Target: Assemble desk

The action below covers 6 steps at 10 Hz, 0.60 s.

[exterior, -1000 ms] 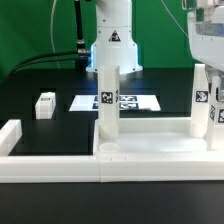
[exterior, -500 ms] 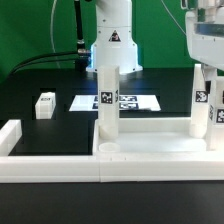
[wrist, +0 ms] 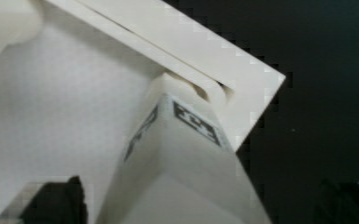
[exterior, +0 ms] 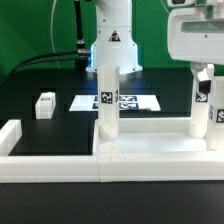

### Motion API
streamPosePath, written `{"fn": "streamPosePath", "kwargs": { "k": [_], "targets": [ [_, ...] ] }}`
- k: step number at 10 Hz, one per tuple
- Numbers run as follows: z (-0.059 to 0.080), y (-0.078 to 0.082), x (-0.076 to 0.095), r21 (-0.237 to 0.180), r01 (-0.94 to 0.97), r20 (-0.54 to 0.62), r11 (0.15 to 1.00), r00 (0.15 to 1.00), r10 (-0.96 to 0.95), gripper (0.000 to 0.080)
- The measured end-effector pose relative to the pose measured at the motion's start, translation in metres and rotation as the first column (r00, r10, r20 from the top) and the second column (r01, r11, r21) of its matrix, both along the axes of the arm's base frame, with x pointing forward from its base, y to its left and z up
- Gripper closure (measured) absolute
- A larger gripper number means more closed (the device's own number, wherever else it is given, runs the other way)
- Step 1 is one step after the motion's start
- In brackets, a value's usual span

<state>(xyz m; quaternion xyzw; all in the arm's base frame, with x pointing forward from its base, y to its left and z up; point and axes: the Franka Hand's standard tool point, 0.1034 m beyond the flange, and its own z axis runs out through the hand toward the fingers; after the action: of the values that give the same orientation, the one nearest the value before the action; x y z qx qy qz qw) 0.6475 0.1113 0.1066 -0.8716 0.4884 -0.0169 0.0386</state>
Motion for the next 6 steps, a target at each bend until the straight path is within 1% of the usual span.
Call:
{"fn": "streamPosePath", "kwargs": {
  "k": [1,2,3,4,6],
  "targets": [
    [0.0000,0.0000,0.0000,-0.004,-0.054,0.003,0.999,0.999,0.054,0.0151],
    [-0.0003,-0.0003,-0.0021,-0.011,-0.196,-0.006,0.980,0.981,0.196,0.0151],
    [-0.0002,0.0010,-0.0023,-0.032,-0.324,-0.006,0.945,0.946,0.324,0.0151],
    [-0.0010,0.0021,-0.0028,-0.037,-0.420,-0.005,0.907,0.908,0.420,0.0151],
    [-0.0015,0.0022,-0.0033,-0.056,-0.608,-0.008,0.792,0.794,0.608,0.0151]
  ]
}}
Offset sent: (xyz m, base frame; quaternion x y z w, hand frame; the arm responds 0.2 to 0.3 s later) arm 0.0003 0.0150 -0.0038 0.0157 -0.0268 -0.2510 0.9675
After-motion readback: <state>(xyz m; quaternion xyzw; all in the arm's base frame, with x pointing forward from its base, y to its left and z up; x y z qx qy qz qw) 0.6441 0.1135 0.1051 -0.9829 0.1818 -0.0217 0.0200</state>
